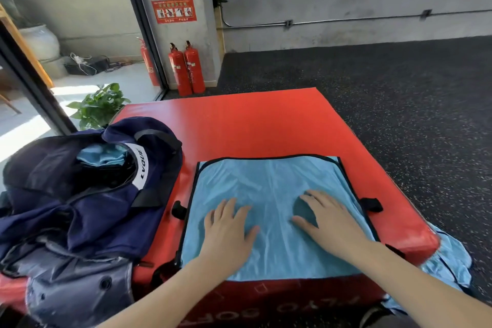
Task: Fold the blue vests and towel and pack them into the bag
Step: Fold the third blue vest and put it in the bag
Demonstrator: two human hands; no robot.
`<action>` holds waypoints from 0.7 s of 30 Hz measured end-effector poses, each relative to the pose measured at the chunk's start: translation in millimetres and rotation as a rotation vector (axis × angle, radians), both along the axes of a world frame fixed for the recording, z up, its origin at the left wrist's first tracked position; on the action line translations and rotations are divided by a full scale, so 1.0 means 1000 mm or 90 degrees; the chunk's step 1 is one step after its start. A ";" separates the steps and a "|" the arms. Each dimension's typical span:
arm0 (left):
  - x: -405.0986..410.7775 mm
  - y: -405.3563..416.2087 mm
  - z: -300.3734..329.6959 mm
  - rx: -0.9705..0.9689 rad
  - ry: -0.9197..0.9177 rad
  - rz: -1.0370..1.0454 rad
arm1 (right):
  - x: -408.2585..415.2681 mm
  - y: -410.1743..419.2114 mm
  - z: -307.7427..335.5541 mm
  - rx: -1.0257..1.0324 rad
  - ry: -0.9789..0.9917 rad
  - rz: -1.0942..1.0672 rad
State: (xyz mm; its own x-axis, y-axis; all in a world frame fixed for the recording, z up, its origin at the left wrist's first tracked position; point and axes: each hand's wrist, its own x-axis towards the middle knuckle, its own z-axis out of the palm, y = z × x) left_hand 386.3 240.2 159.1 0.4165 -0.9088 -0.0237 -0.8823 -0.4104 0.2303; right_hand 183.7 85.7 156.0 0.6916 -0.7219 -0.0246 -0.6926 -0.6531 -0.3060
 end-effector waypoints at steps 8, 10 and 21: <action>0.009 0.045 -0.027 -0.003 -0.091 0.121 | -0.020 0.001 -0.014 -0.046 0.082 -0.014; 0.011 0.041 -0.025 0.011 -0.086 0.112 | -0.017 -0.005 -0.015 -0.040 0.078 -0.038; 0.094 -0.085 -0.012 0.041 -0.069 -0.057 | -0.001 -0.063 -0.007 -0.078 0.112 -0.137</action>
